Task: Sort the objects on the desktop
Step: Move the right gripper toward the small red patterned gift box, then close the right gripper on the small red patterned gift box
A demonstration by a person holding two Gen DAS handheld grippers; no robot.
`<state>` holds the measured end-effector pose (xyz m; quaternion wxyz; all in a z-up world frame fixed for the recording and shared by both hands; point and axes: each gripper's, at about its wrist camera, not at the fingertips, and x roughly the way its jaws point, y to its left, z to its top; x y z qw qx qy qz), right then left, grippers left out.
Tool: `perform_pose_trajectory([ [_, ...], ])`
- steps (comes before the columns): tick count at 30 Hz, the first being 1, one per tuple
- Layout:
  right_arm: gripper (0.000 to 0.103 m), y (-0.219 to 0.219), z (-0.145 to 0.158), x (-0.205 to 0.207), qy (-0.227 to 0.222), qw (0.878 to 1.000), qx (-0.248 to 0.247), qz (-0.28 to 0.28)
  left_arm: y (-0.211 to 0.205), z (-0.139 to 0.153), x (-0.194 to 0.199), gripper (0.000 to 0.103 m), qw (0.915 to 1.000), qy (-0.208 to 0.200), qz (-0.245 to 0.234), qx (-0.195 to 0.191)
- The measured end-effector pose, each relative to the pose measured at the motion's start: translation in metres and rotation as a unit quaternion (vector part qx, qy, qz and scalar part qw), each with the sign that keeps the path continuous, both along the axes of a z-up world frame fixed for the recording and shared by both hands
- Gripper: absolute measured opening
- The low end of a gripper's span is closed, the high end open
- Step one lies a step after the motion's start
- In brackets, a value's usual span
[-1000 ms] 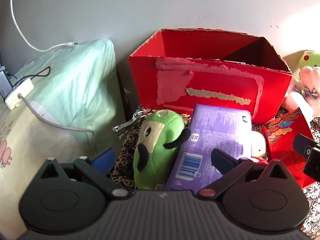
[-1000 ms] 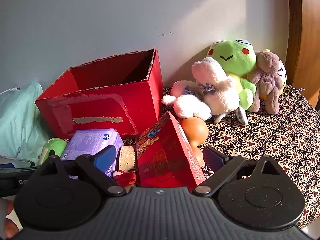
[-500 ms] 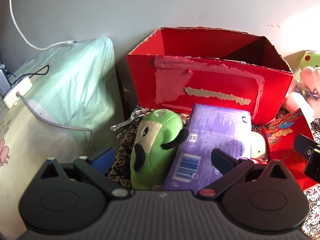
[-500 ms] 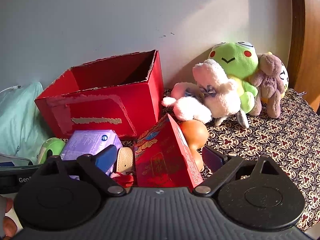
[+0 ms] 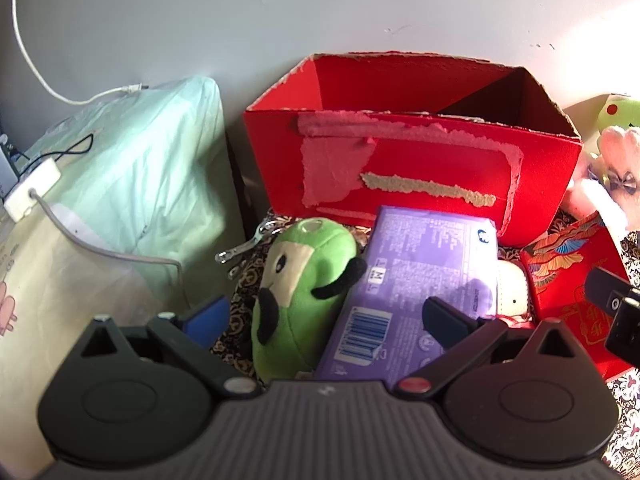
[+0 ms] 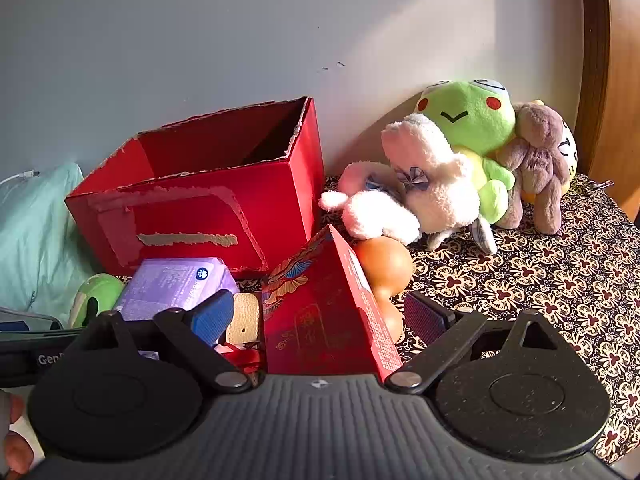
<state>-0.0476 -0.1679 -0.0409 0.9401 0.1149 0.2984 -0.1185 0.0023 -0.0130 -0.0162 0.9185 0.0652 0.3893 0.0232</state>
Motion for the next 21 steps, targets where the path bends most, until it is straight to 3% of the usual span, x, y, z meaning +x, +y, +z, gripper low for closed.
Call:
perform_pose_trajectory([
  [8, 0.094, -0.004, 0.002, -0.002, -0.01, 1.0, 0.004, -0.001, -0.002, 0.001, -0.002, 0.102, 1.0, -0.006, -0.007, 0.002],
  [12, 0.094, -0.015, 0.007, -0.008, -0.026, 1.0, 0.0, 0.013, -0.005, 0.009, -0.021, 0.102, 0.9976, -0.04, -0.057, 0.0],
  [15, 0.093, -0.034, 0.008, -0.013, -0.028, 1.0, 0.004, 0.013, -0.007, 0.015, -0.043, 0.102, 0.9898, -0.061, -0.127, -0.018],
  [21, 0.088, -0.063, -0.002, -0.02, -0.015, 1.0, 0.01, 0.025, -0.03, 0.007, -0.072, 0.102, 0.9641, -0.067, -0.251, -0.055],
])
